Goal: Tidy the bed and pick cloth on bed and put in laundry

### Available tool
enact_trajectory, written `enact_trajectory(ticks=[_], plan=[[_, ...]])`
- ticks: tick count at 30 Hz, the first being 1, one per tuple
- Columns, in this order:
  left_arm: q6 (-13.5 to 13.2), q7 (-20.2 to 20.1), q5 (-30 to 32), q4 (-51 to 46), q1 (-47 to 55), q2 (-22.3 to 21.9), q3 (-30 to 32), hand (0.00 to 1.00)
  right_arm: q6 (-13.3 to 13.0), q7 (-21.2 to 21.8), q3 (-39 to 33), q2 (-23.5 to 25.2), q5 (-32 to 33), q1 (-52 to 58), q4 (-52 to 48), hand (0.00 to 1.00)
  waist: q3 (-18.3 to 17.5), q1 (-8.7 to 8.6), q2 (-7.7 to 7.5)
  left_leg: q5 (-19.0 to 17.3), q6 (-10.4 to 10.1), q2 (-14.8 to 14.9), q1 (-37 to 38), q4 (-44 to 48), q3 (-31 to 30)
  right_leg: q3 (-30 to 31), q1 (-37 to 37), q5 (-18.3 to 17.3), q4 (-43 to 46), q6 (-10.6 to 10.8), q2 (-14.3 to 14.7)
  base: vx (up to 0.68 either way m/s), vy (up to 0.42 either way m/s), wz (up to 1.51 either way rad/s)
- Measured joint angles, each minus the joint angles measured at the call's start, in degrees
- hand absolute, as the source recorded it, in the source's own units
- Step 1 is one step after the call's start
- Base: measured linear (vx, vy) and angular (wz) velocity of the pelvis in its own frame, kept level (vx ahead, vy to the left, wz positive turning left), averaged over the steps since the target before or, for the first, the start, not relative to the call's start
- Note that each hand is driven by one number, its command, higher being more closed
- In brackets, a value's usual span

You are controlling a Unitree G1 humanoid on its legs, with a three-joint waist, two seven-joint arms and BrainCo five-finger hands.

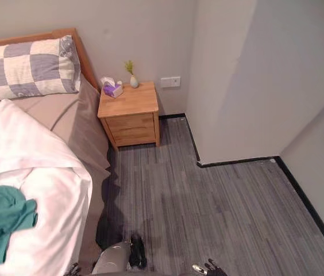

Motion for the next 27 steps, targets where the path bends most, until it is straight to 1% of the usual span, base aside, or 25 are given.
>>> enact_trajectory(ticks=[1,2,3,4,5,6,7,8,9,10,12,13,14,15,16,17,18,19,20,21,22,23,25,26,27], plan=[[0.12,0.01,-0.75,0.01,-0.01,-0.01,-0.24,0.00,-0.17,-0.01,-0.17,0.09,-0.01,0.07,-0.09,0.00,-0.07,0.28,-0.04,-0.95,0.34,-0.48,0.25,-0.01,0.22,0.17,-0.58,0.89,0.90,0.54,-0.39,0.50,0.390,-0.21],[0.61,0.05,-2.70,0.11,0.01,-0.01,-0.50,0.00,-0.58,-0.33,-0.71,0.64,0.04,0.28,-0.49,0.00,-0.08,0.93,-0.34,-2.83,1.20,-1.67,1.36,0.01,0.67,0.83,-1.34,2.30,3.84,1.16,-1.68,0.48,0.383,-0.10],[1.46,0.12,-4.07,0.16,0.36,0.23,-0.70,0.00,-0.69,-0.57,-1.93,1.61,0.04,0.38,-0.90,0.00,-0.46,1.05,-1.09,-4.68,1.59,-3.41,3.40,-0.42,0.83,0.88,-2.47,3.16,9.29,2.73,-3.47,0.47,0.370,0.00],[1.68,0.12,-4.23,0.22,0.72,0.45,-1.06,0.00,-0.64,-0.72,-2.87,2.15,0.03,0.52,-0.96,0.00,-0.65,0.96,-1.42,-5.36,1.68,-4.47,4.85,-1.06,0.48,0.84,-3.13,3.80,12.98,3.81,-4.36,0.54,0.354,0.33],[2.71,-0.36,-3.81,1.43,0.93,1.65,-2.78,0.00,-0.59,-1.62,-4.62,2.74,0.24,0.78,-1.63,0.00,-1.31,0.60,-2.10,-6.14,2.23,-7.27,9.23,-3.86,-1.67,0.91,-7.27,8.35,26.43,4.02,-6.47,0.44,0.264,0.49],[3.20,-1.03,-3.49,2.51,0.82,2.35,-3.24,0.00,-0.47,-1.77,-4.79,2.92,0.38,0.60,-1.70,0.00,-1.65,0.32,-2.06,-6.24,2.40,-8.18,10.85,-5.11,-2.70,0.57,-9.03,8.82,31.80,3.50,-6.90,0.44,0.249,0.75],[4.10,-2.01,-3.21,3.62,0.88,3.32,-4.33,0.00,-0.24,-1.83,-4.71,2.95,0.96,0.23,-1.69,0.00,-2.06,-0.37,-1.93,-6.16,2.58,-9.19,13.26,-6.92,-4.68,-0.23,-11.33,7.94,37.90,3.89,-7.00,0.23,0.133,0.82],[4.51,-2.76,-3.23,4.93,0.88,4.25,-6.13,0.00,0.17,-1.86,-4.28,2.67,1.86,-0.33,-1.58,0.00,-2.21,-0.65,-1.92,-5.91,2.67,-9.74,16.31,-9.13,-6.61,-0.98,-13.30,5.43,42.01,4.60,-6.38,0.11,0.085,1.23],[5.18,-3.10,-3.19,6.55,0.76,5.41,-9.12,0.00,1.06,-1.87,-2.76,2.04,3.96,-0.58,-1.51,0.00,-2.32,-0.73,-1.66,-5.67,2.63,-9.73,19.76,-11.49,-9.82,-3.42,-15.97,1.82,43.20,4.26,-4.92,-0.03,0.034,1.18],[5.34,-3.25,-3.17,6.91,0.72,5.91,-10.10,0.00,1.37,-1.84,-2.47,1.86,4.97,-0.86,-1.52,0.00,-2.34,-0.82,-1.65,-5.49,2.40,-9.67,20.98,-12.32,-10.89,-4.41,-17.38,0.75,42.52,3.87,-4.41,-0.13,-0.001,1.38],[6.48,-3.82,-2.51,6.99,0.30,7.52,-13.89,0.00,2.96,-1.86,-2.50,0.99,8.27,-2.66,-1.25,0.00,-2.16,-1.80,-1.36,-5.22,1.91,-9.07,24.42,-14.89,-14.68,-7.04,-22.95,-2.39,35.17,1.63,-3.57,-0.26,0.007,1.44],[6.72,-4.49,-0.80,6.99,0.24,7.79,-14.38,0.00,3.73,-1.92,-2.47,0.40,10.27,-3.81,-0.74,0.00,-2.05,-2.90,-0.91,-5.59,1.26,-8.35,25.99,-15.80,-15.64,-6.97,-24.76,-2.22,28.98,0.97,-3.27,-0.27,0.022,1.28],[6.72,-4.97,0.12,6.99,0.10,7.92,-14.61,0.00,4.12,-2.03,-2.47,0.25,11.30,-4.09,-0.64,0.00,-1.95,-3.19,-0.67,-5.77,0.87,-7.88,26.97,-16.29,-16.25,-6.87,-25.17,-1.41,25.06,0.50,-2.98,-0.25,0.013,1.05],[6.67,-5.48,1.13,6.98,-0.26,8.15,-15.04,0.00,4.42,-2.30,-2.46,0.21,12.67,-4.35,-0.45,0.00,-1.97,-3.37,-0.51,-6.24,-0.07,-7.29,28.02,-16.74,-16.54,-6.71,-25.70,1.31,18.82,-0.35,-2.76,-0.21,-0.054,0.83],[6.57,-6.29,1.43,6.98,-0.83,8.80,-15.43,0.00,4.49,-2.49,-2.41,0.31,14.13,-4.80,0.18,0.00,-1.86,-3.41,-0.97,-7.00,-1.37,-6.89,29.36,-16.67,-16.06,-6.29,-25.80,8.19,10.56,-1.77,-2.61,-0.20,-0.122,0.70],[6.35,-6.76,2.47,6.97,-0.86,9.47,-15.74,0.00,4.86,-2.53,-2.01,0.40,15.51,-5.09,0.58,0.00,-1.81,-3.40,-1.75,-7.61,-2.40,-7.03,30.67,-16.63,-15.58,-5.21,-26.08,15.90,6.02,-1.95,-2.68,-0.11,-0.180,0.46],[6.23,-7.15,2.70,6.97,-0.83,9.96,-15.72,0.00,5.03,-2.52,-1.50,0.52,16.12,-5.08,0.72,0.00,-1.67,-3.42,-2.55,-8.02,-3.07,-7.35,31.58,-16.60,-15.54,-4.61,-26.41,21.22,5.03,-2.81,-2.98,0.10,-0.252,0.09],[6.04,-7.11,3.48,7.31,-1.29,8.33,-15.53,0.00,5.34,-3.04,-1.20,-0.25,17.07,-5.63,0.95,0.00,-1.44,-3.16,-0.43,-8.68,-4.34,-4.70,32.94,-16.37,-14.58,-5.32,-26.20,19.68,7.68,-4.09,-1.17,0.24,-0.262,-0.11],[5.45,-7.72,4.09,6.80,-1.54,7.25,-15.71,0.00,5.95,-3.13,-1.10,-1.27,17.02,-5.82,0.96,0.00,-1.54,-3.49,1.50,-9.15,-5.59,-2.69,32.76,-16.22,-12.15,-5.38,-25.96,18.62,6.74,-4.10,0.71,0.28,-0.242,-0.20],[5.42,-7.86,4.66,6.86,-1.55,6.89,-15.68,0.00,6.17,-3.21,-0.84,-1.41,17.03,-6.01,0.95,0.00,-1.31,-3.82,1.91,-9.38,-5.98,-2.13,32.77,-16.24,-11.04,-5.40,-25.72,17.55,6.32,-4.82,1.38,0.24,-0.202,-0.24],[5.55,-7.70,5.09,6.98,-1.81,5.10,-15.68,0.00,6.47,-3.39,-0.49,-1.57,16.90,-6.34,0.83,0.00,-0.60,-4.14,2.87,-9.28,-6.79,-0.56,32.91,-16.49,-10.22,-5.54,-25.96,16.52,6.85,-5.55,3.09,0.17,-0.153,-0.16],[6.00,-7.12,5.50,7.04,-1.74,4.44,-15.65,0.00,6.73,-3.40,-0.63,-1.43,17.00,-6.35,0.77,0.00,-0.44,-4.29,2.66,-9.01,-7.07,-0.26,33.06,-16.45,-10.12,-5.59,-26.00,15.82,7.59,-5.67,3.35,0.17,-0.165,-0.04],[6.45,-5.97,5.47,6.99,-1.74,4.49,-13.72,0.00,7.68,-3.33,-0.49,-1.16,16.71,-5.97,0.30,0.00,0.46,-4.33,1.74,-8.87,-7.21,0.70,34.41,-15.45,-10.07,-6.38,-25.01,12.77,10.39,-5.97,3.39,0.09,-0.113,0.27],[6.62,-5.08,4.45,6.95,-1.61,4.76,-13.20,0.00,8.03,-3.41,-0.45,-1.03,15.23,-5.27,-0.01,0.00,0.89,-4.14,1.06,-9.18,-7.55,1.51,34.96,-14.69,-10.64,-7.18,-24.12,11.02,11.44,-5.97,3.42,0.07,-0.101,0.45],[6.63,-3.60,2.23,6.90,-1.47,4.72,-12.83,0.00,8.58,-3.45,-0.38,-1.10,13.51,-4.80,-0.05,0.00,0.86,-3.66,0.86,-9.72,-7.91,2.27,34.67,-13.66,-11.36,-8.04,-23.50,10.07,11.57,-5.80,3.59,0.06,-0.087,0.43]])
